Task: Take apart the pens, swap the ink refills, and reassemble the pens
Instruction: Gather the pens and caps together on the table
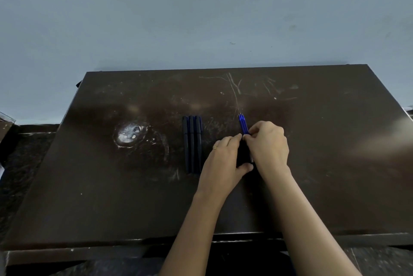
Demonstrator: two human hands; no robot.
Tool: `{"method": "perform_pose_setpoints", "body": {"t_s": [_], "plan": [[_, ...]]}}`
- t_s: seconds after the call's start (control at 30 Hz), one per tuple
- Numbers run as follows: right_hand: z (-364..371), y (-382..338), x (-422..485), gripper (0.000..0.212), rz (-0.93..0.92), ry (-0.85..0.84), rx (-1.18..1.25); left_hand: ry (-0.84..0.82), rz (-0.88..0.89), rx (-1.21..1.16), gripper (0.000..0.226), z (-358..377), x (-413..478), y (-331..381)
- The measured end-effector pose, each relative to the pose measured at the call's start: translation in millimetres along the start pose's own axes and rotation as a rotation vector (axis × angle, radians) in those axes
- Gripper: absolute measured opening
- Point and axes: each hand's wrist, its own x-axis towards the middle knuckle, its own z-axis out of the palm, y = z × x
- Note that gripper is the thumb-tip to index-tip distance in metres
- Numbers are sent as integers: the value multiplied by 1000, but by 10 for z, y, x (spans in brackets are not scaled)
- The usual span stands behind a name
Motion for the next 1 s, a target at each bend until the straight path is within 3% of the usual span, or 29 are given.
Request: {"method": "perform_pose_setpoints", "body": {"t_s": [0.57,1.0], "plan": [[-77,165,44,5,43,-20,216,19,76,94,62,97,70,-11],[-42,176,100,11,35,-26,239,-23,101,144,60,97,69,-24]]}}
